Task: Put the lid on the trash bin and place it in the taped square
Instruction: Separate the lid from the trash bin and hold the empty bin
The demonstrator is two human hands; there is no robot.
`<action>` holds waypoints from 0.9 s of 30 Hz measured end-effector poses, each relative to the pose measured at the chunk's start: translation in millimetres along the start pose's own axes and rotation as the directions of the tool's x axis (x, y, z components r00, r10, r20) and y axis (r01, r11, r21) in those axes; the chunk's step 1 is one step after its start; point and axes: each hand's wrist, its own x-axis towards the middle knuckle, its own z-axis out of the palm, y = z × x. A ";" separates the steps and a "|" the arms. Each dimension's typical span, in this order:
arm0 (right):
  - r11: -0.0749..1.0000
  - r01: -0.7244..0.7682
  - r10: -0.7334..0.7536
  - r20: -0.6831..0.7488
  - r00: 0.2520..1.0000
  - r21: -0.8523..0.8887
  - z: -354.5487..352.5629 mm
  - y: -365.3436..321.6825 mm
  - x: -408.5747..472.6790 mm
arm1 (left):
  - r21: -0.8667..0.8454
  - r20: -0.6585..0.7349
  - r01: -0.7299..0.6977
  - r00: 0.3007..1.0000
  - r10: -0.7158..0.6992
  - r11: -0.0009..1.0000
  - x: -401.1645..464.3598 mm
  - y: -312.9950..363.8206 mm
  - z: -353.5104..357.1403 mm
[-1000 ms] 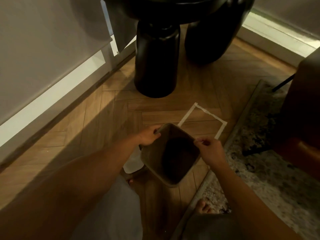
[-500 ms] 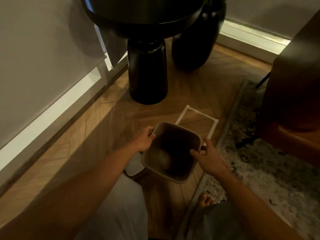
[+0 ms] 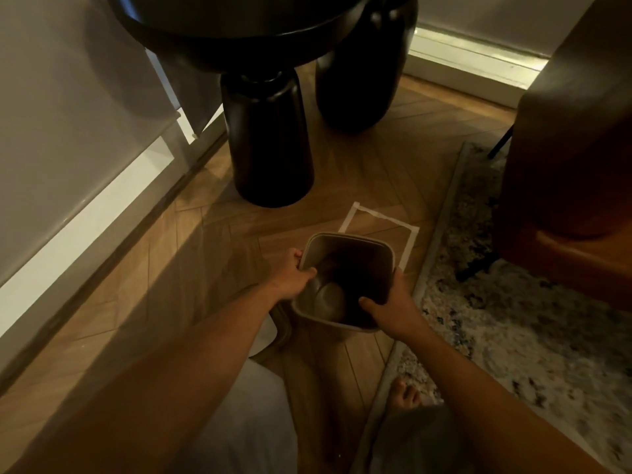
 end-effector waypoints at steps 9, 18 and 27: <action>0.999 0.005 -0.005 -0.003 1.000 -0.041 -8.4 16.5 23.6 | 0.128 0.221 -0.135 0.970 0.105 0.983 29.8 -6.4 11.8; 0.997 0.039 -0.029 0.140 0.990 -0.070 -18.5 35.7 33.4 | 0.243 0.357 -0.313 0.909 0.216 0.918 39.5 -17.0 15.7; 0.992 0.113 -0.100 0.176 0.979 -0.062 -17.1 53.9 36.6 | 0.337 0.385 -0.309 0.907 0.170 0.889 50.7 -29.5 26.3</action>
